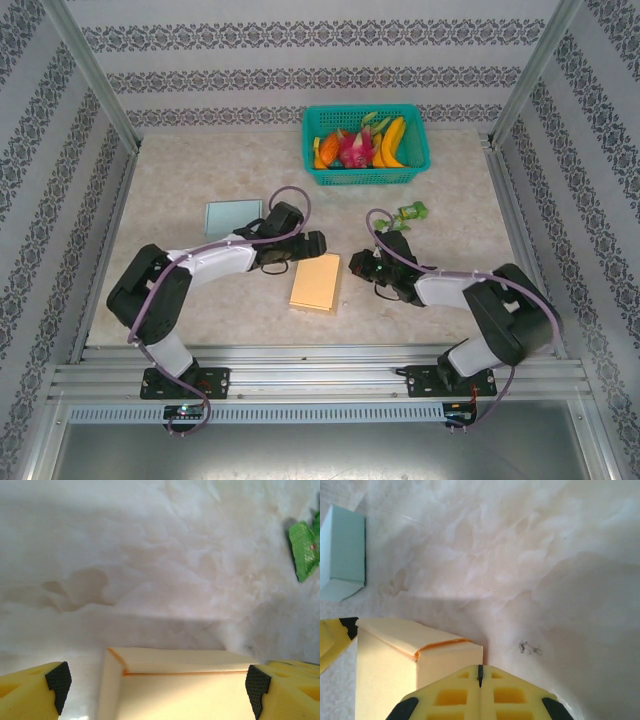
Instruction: Fold the paper box
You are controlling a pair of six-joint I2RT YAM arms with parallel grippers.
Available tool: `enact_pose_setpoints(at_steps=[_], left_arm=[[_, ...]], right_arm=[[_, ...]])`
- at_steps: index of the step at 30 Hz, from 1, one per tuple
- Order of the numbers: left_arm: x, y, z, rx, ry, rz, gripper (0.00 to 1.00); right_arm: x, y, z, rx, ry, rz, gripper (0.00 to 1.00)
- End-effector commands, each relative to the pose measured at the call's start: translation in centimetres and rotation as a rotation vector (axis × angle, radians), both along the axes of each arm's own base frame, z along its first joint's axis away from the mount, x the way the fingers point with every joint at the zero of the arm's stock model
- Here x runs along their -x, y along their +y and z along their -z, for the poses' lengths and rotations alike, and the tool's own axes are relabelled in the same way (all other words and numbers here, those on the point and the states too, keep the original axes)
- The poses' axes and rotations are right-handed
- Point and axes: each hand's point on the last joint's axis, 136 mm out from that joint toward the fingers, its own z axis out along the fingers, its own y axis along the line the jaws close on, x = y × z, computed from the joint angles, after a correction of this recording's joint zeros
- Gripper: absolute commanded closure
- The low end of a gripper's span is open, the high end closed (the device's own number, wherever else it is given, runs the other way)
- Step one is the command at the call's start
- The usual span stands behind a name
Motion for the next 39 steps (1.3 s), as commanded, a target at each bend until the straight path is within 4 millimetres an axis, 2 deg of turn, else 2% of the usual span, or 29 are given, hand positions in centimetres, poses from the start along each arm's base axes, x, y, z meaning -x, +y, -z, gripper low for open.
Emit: enact_pose_setpoints(at_steps=[1,5,7,8,10,16,21,26,30,39], left_arm=[[1.3,3.5,0.3,-0.063,0.045,-0.079,0.07],[4.2,4.7,1.2,-0.054,0.099,-0.107,0.07],[5.9,4.3,1.5,-0.034,0.099,-0.089,0.08],[6.8,4.0,1.8,-0.029,0.099,-0.079,0.08],[8.2,3.4,1.9,-0.013,0.09,-0.059,0.08],[10.7,2.5,2.1,-0.001,0.063,-0.036,0.08],[11.3,1.9,2.4,0.008,0.059,-0.027,0.08],[12.0,0.3,2.8,0.027,0.063,-0.006,0.08],[12.4,-0.9,2.6,0.02,0.048,0.012,0.08],[12.7,-1.9,3.2,0.022,0.05,0.016,0.08]], right_arm=[[1.6,-1.9,0.3,0.097,0.008,0.002,1.0],[4.5,-2.7,-0.3,0.139,-0.002,-0.026,1.0],[5.9,-2.6,-0.8,0.131,-0.018,-0.041,1.0],[7.3,-3.0,0.0,0.137,-0.003,-0.049,1.0],[8.8,-2.7,-0.1,0.117,-0.011,-0.073,1.0],[12.2,-1.8,0.1,0.047,-0.014,-0.129,1.0],[13.1,-1.0,-0.2,0.022,-0.019,-0.155,1.0],[13.6,-0.1,0.1,0.03,-0.005,-0.191,1.0],[13.4,0.5,0.4,0.035,-0.002,-0.196,1.0],[13.1,2.3,0.8,0.019,0.007,-0.228,1.0]])
